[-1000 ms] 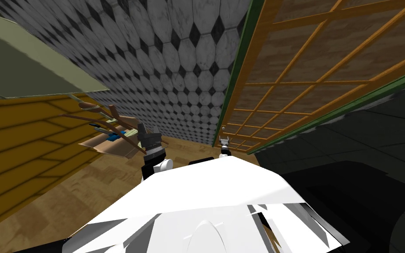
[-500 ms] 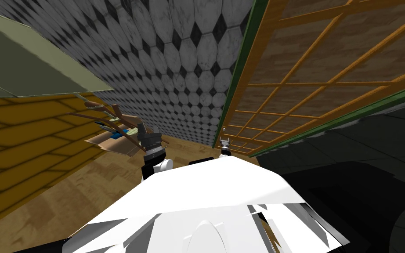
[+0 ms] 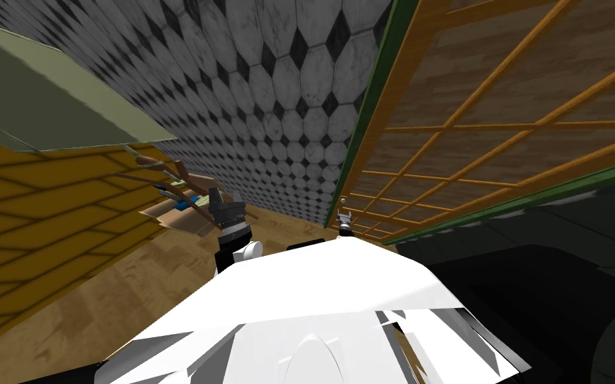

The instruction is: Pull the door open

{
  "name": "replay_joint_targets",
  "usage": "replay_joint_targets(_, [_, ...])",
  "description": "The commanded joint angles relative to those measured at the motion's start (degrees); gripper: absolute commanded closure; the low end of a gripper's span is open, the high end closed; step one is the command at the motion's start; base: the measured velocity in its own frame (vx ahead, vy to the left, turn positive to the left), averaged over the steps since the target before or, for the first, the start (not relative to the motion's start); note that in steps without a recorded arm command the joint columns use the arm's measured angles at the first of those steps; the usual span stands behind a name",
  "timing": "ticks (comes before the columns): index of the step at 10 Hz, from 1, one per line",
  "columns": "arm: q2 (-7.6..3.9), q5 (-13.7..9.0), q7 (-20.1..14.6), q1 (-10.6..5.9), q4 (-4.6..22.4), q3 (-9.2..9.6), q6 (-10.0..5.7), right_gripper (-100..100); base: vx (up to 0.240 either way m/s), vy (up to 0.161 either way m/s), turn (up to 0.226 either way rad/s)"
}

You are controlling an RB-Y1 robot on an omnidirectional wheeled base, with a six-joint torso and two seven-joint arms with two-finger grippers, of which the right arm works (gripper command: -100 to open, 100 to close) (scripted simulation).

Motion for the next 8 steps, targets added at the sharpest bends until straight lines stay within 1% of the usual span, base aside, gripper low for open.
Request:
replay_joint_targets(1, [-1.36, -0.3, -1.81, 0.08, 1.04, -0.03, -0.36, -100, 0.18, 0.034, 0.04])
replay_joint_targets(5, [-4.26, -0.87, -5.41, 0.95, 2.64, -0.01, -1.26, -100, 0.111, 0.001, 0.037])
replay_joint_targets(6, [-5.74, -1.17, -7.25, 1.39, 3.45, 0.0, -1.72, -100, 0.12, 0.005, 0.073])
replay_joint_targets(8, [-7.14, -1.44, -8.98, 1.81, 4.22, 0.0, -2.15, -100, 0.117, -0.006, 0.04])
